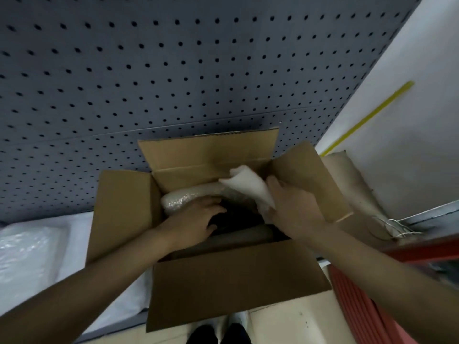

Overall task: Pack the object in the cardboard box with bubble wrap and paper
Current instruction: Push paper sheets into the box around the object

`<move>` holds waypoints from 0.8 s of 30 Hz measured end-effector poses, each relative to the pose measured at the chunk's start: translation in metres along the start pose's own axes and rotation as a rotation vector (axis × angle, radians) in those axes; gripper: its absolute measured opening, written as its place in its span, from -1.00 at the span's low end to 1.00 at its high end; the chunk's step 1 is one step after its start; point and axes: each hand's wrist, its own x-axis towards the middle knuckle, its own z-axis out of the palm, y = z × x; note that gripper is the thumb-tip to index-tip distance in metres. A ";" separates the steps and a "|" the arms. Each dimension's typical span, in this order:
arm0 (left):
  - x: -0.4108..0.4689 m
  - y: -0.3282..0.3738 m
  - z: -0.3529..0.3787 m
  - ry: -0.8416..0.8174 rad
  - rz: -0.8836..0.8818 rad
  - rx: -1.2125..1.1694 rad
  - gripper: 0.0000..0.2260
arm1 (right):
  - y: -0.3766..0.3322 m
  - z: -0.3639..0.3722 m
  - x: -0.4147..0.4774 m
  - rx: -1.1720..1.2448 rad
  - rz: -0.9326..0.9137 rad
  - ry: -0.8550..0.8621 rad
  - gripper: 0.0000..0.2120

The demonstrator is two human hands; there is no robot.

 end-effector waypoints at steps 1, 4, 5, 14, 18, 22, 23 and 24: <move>0.002 -0.003 0.004 -0.018 0.020 0.056 -0.55 | -0.002 0.007 0.005 -0.028 -0.043 -0.029 -0.54; 0.006 -0.008 0.008 -0.059 0.028 0.181 -0.52 | -0.003 0.025 0.019 -0.158 -0.076 -0.123 -0.47; 0.007 -0.009 0.008 -0.074 0.025 0.206 -0.53 | -0.003 0.029 0.024 -0.190 -0.069 -0.150 -0.45; 0.000 -0.011 0.009 -0.211 0.018 0.273 -0.51 | -0.005 0.036 0.050 -0.285 -0.108 -0.301 -0.39; 0.003 -0.010 0.010 -0.214 0.013 0.308 -0.53 | -0.009 0.012 0.042 -0.025 -0.013 -0.506 -0.22; 0.007 -0.006 0.013 -0.212 0.008 0.372 -0.58 | -0.014 0.016 0.051 0.011 -0.053 -0.284 -0.49; 0.009 -0.005 0.014 -0.216 0.003 0.390 -0.58 | -0.014 0.020 0.053 -0.087 -0.069 -0.237 -0.53; 0.009 -0.004 0.014 -0.220 -0.002 0.406 -0.59 | -0.014 0.023 0.054 -0.157 -0.076 -0.235 -0.51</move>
